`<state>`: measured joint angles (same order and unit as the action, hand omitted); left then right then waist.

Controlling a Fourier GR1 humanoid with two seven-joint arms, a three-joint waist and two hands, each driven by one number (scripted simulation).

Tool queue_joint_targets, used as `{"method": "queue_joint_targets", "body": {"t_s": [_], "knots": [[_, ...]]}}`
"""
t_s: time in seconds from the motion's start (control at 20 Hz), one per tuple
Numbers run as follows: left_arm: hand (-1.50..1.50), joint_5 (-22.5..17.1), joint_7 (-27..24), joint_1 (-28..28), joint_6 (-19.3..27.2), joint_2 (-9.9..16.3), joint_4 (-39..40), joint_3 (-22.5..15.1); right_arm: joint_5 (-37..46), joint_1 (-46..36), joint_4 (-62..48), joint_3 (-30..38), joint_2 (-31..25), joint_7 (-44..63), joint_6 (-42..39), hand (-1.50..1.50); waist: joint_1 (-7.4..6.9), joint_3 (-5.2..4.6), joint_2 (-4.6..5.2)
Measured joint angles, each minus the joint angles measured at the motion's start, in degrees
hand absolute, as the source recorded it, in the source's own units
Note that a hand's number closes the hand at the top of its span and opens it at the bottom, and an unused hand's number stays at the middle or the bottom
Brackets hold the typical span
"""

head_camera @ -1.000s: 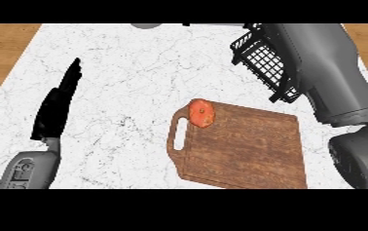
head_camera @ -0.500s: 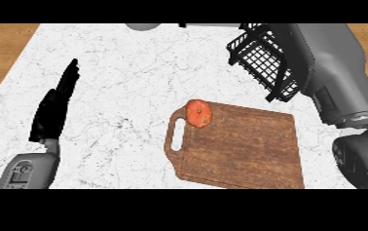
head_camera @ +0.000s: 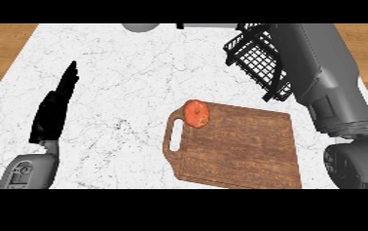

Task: Pick the cupcake from the cutting board and place it in the tiered basket

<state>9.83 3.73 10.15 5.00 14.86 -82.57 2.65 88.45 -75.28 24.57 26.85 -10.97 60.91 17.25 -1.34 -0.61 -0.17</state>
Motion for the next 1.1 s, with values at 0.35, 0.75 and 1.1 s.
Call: {"method": "queue_joint_targets", "body": {"t_s": [0.35,0.75,1.1], "knots": [[0.00,-0.39,-0.04,-0.49,-0.97,1.01,-0.55,0.95,0.98,4.52,5.88,0.18,2.29,-1.30,9.32,-1.50,0.32,0.18,-0.09],[0.00,0.05,-0.47,-2.33,-0.19,0.28,-0.69,1.33,6.35,6.40,16.60,-1.68,4.10,1.48,10.91,-1.50,1.70,0.50,-0.33],[0.00,0.28,0.50,-3.67,0.08,0.45,-1.82,1.75,7.13,10.44,31.29,-0.02,8.96,5.12,7.76,-1.50,3.45,0.56,-1.21]]}}
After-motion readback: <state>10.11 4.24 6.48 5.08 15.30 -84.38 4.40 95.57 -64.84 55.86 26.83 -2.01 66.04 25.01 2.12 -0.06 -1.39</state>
